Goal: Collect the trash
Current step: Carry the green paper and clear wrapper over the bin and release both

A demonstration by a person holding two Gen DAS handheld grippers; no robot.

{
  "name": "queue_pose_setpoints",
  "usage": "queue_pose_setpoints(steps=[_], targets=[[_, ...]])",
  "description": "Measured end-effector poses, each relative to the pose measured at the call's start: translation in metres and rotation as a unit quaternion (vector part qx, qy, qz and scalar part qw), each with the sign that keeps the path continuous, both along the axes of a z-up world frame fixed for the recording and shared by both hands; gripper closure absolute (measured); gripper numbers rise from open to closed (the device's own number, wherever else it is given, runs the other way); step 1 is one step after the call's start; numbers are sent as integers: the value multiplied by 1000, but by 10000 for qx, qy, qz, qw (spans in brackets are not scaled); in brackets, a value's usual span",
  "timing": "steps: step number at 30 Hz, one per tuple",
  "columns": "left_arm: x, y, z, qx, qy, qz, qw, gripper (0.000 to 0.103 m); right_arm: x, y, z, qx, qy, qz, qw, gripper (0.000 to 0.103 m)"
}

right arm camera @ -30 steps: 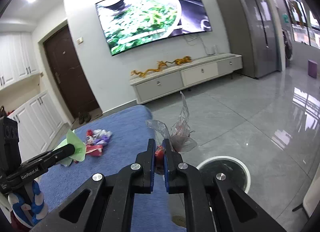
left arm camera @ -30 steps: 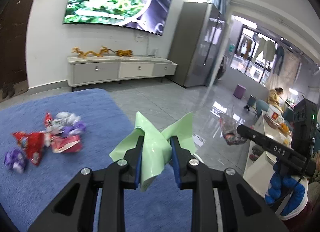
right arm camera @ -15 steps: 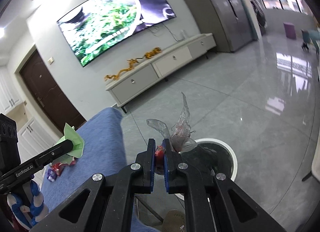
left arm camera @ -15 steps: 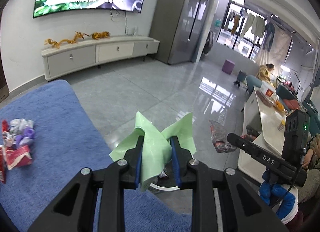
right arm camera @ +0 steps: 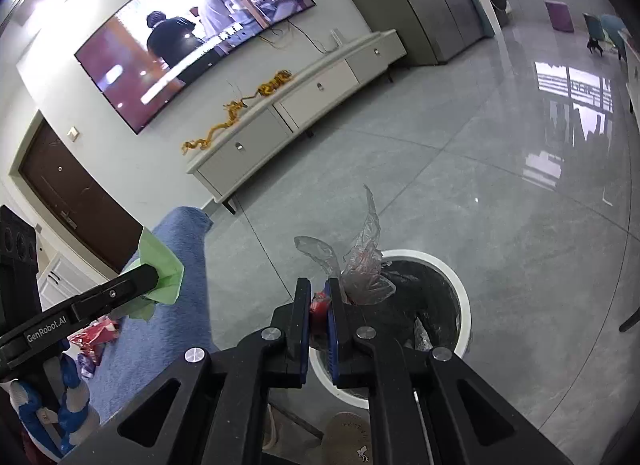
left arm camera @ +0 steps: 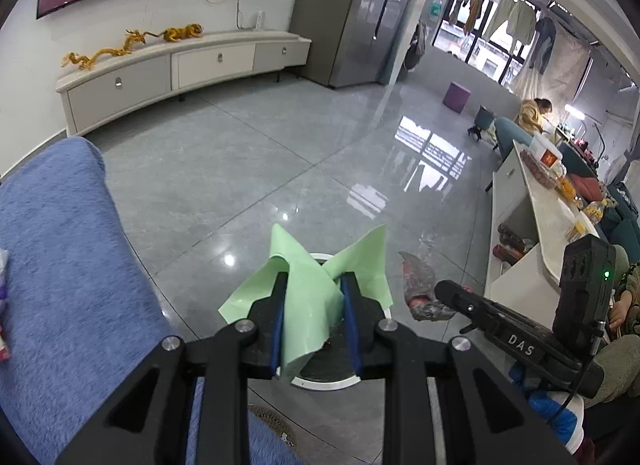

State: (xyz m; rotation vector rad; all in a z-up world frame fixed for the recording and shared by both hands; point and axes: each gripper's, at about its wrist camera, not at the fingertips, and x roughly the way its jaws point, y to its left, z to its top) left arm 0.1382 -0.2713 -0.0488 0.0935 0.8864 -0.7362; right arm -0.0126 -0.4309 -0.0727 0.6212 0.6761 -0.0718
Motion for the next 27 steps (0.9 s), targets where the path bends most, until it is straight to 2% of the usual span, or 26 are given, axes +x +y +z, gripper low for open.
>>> queue_pose_setpoints(steps=[14, 27], targets=[[34, -43, -38, 280, 416, -141, 9986, 79, 25, -17, -34, 221, 322, -57, 9992, 96], [53, -54, -55, 218, 738, -180, 9969, 79, 47, -20, -49, 257, 529, -80, 9982, 96]])
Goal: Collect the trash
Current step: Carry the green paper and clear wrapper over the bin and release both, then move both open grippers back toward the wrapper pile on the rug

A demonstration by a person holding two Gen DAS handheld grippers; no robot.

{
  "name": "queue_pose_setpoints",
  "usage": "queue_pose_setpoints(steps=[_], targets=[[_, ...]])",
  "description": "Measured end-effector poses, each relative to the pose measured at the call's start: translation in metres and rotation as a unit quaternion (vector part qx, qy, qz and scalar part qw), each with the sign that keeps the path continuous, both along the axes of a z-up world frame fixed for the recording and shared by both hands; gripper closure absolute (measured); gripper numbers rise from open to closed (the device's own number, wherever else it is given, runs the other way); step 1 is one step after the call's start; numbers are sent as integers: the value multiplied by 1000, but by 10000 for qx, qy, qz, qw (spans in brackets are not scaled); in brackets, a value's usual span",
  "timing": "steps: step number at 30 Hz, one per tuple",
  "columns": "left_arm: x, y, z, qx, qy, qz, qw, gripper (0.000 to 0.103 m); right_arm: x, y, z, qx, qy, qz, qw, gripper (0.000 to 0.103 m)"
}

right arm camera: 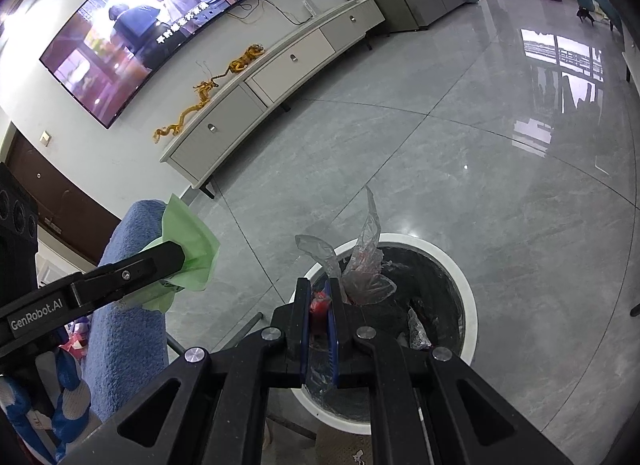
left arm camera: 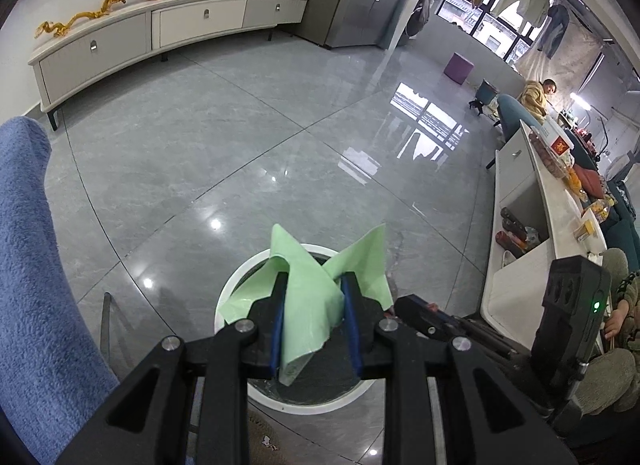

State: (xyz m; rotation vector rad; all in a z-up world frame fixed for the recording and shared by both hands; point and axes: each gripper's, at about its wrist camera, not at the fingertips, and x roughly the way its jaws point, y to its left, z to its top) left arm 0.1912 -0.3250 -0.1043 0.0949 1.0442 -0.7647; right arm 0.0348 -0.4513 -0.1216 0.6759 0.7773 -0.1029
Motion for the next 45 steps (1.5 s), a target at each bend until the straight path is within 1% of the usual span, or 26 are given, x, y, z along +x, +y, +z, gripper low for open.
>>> queue_pose_setpoints(steps=[8, 12, 15, 20, 21, 22, 23, 24, 25, 27, 28, 33, 38, 43, 45], targets=[[11, -6, -8, -55, 159, -49, 9998, 78, 14, -1, -13, -17, 157, 37, 9999, 95], [16, -10, -16, 0, 249, -30, 9997, 78, 21, -1, -21, -12, 282, 43, 9996, 95], [18, -15, -20, 30, 293, -27, 9996, 78, 24, 0, -27, -14, 378, 67, 9993, 94], [19, -20, -26, -33, 438, -80, 9990, 77, 24, -1, -38, -31, 560, 65, 9984, 93], [19, -20, -26, -38, 461, -82, 9989, 69, 23, -1, -41, -47, 617, 45, 9981, 93], [19, -20, -27, -45, 465, -60, 9989, 54, 22, -2, -43, -40, 641, 29, 9979, 93], [19, -19, -26, -61, 441, -27, 9990, 48, 21, -3, -45, -29, 667, 8, 9978, 93], [19, -18, -25, -76, 410, -11, 9991, 45, 19, -4, -47, -20, 700, -22, 9975, 90], [18, -18, -25, -84, 410, -22, 9991, 45, 17, -5, -48, -13, 714, -43, 9974, 87], [16, -18, -23, -95, 423, -24, 9991, 45, 14, -6, -48, -16, 715, -82, 9974, 69], [16, -17, -22, -114, 421, -18, 9990, 45, 13, -6, -47, -16, 706, -85, 9975, 67], [8, -12, -9, -169, 322, 13, 9993, 45, 9, -6, -39, -44, 658, -107, 9978, 66], [-3, 2, 13, -209, 47, 148, 9997, 45, 2, -4, -21, -58, 499, -111, 9987, 66], [-14, 27, 40, -326, -275, 410, 9982, 44, -7, 6, 13, -192, 264, -91, 9994, 63], [-21, 40, 54, -374, -479, 545, 9967, 39, -12, 14, 33, -301, 76, -22, 9995, 62]])
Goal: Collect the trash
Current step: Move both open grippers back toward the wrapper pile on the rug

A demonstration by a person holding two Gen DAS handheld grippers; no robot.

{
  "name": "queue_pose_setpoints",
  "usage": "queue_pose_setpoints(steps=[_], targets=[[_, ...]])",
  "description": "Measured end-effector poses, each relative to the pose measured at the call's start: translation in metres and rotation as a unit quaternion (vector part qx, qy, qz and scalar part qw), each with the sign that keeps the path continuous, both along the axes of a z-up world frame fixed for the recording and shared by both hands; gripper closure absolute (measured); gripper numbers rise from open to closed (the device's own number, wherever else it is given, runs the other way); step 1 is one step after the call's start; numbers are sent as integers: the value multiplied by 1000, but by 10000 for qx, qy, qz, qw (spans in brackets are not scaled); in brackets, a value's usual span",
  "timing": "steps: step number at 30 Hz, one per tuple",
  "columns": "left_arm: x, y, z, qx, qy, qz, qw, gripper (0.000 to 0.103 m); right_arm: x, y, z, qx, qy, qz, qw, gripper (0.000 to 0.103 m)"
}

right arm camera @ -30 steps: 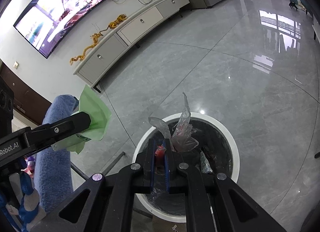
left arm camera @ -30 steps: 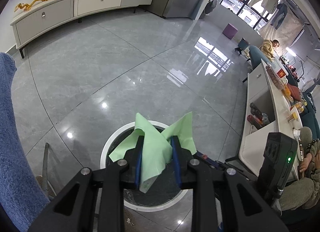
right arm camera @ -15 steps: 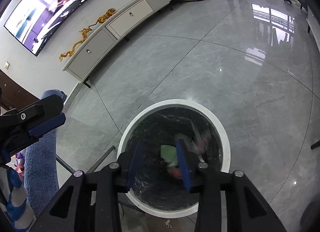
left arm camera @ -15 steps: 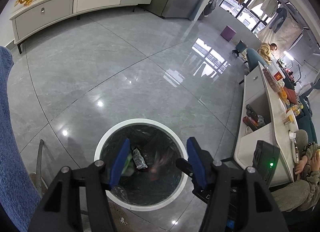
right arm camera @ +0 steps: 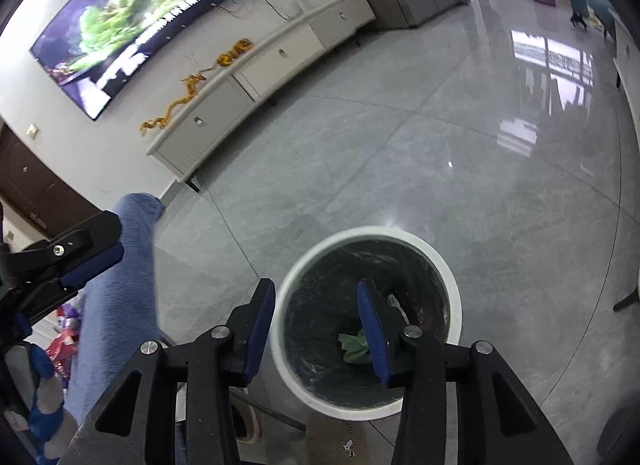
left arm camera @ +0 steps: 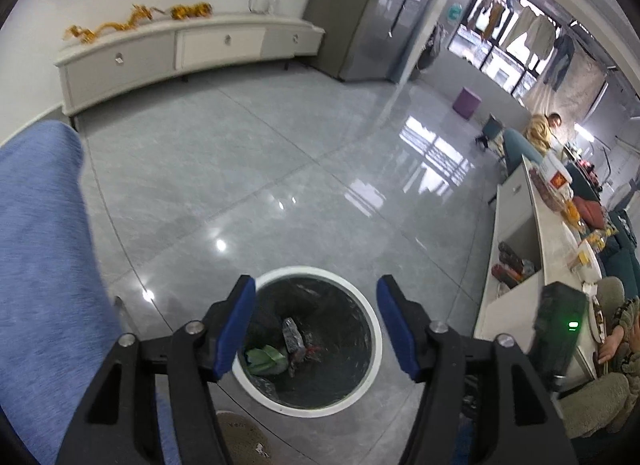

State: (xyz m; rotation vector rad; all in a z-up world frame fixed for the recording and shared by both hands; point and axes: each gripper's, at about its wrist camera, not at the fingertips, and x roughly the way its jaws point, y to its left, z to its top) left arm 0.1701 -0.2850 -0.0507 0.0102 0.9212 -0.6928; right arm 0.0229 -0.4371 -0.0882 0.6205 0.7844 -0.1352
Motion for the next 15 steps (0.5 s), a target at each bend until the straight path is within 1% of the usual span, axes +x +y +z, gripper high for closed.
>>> queue_pose_setpoints(steps=[1, 4, 7, 13, 15], targets=[[-3, 5, 5, -13, -85, 53, 9999, 38, -2, 4, 8, -47, -79, 28, 10000, 62], [-13, 25, 26, -66, -337, 213, 9992, 38, -9, 20, 38, -200, -365, 134, 9990, 57], [-26, 48, 48, -133, -635, 370, 9972, 38, -16, 37, 66, -332, -624, 281, 9971, 56], [-49, 109, 94, -273, -1245, 731, 9891, 38, -27, 82, 118, -559, -1121, 619, 9902, 56], [-59, 133, 111, -295, -1499, 923, 9839, 38, -29, 100, 134, -643, -1271, 767, 9868, 56]])
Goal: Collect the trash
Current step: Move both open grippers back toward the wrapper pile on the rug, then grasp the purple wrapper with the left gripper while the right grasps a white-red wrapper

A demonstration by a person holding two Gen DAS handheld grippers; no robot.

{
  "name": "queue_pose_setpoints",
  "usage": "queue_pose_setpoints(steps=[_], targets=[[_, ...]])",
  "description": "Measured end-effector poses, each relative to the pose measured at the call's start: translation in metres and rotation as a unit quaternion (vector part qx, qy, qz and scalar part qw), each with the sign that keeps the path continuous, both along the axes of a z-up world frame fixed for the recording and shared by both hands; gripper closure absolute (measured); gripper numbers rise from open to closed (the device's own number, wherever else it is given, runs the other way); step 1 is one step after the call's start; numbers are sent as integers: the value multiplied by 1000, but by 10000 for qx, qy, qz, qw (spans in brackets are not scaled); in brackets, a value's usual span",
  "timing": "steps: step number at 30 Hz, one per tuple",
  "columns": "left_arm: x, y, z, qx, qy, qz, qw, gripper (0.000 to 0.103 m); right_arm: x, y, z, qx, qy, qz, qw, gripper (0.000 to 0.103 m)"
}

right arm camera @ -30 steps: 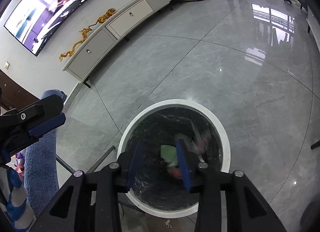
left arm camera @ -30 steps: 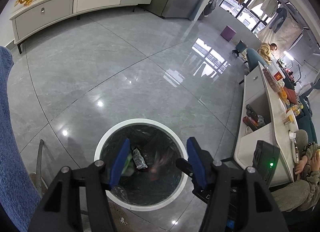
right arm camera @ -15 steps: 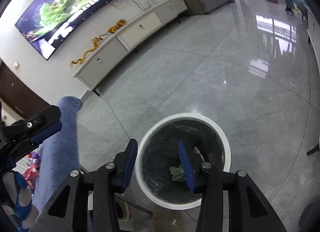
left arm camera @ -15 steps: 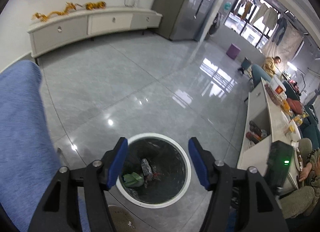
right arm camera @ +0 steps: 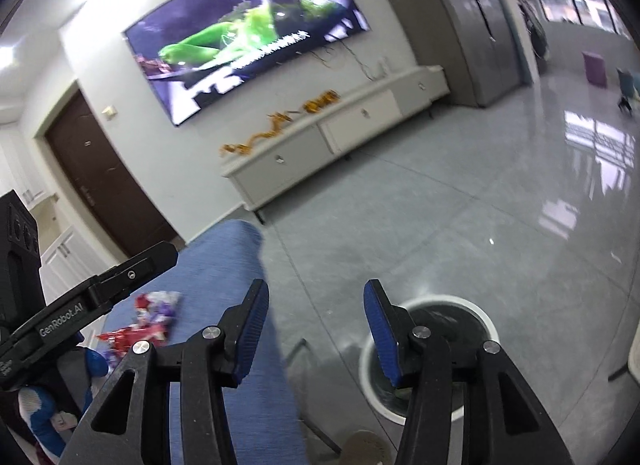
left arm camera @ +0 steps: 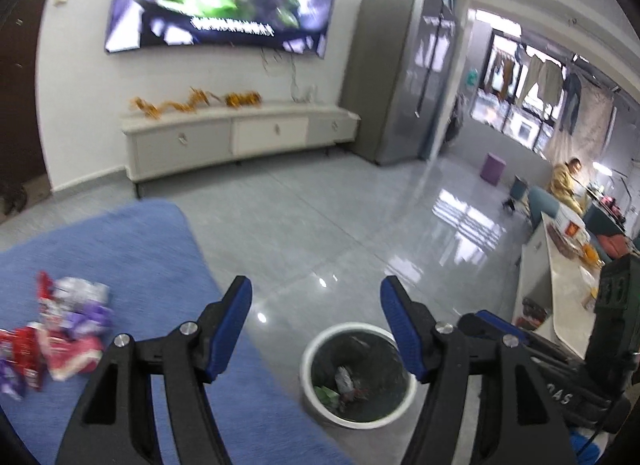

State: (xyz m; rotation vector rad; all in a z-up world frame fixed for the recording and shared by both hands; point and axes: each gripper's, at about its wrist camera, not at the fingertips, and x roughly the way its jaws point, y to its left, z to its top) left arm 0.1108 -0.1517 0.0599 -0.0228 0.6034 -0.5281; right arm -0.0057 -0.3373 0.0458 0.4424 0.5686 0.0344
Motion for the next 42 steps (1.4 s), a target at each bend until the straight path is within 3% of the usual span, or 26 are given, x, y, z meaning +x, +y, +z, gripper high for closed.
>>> queue_pose_setpoints(steps=[7, 12, 26, 37, 42], targets=[[-28, 89, 50, -167, -670, 784, 9945, 38, -15, 54, 45, -277, -460, 487, 9974, 56], [-49, 147, 72, -275, -912, 1261, 9874, 38, -29, 87, 68, -446, -726, 842, 9928, 56], [-127, 254, 143, -568, -1589, 1997, 9652, 38, -68, 144, 127, -703, -1386, 1517, 9761, 56], [-144, 332, 215, -443, -1969, 2633, 9434, 38, -83, 167, 189, -836, -1973, 1871, 9587, 55], [-136, 362, 211, -255, -1945, 2969, 9346, 38, -72, 176, 182, -820, -1958, 2000, 9565, 52]])
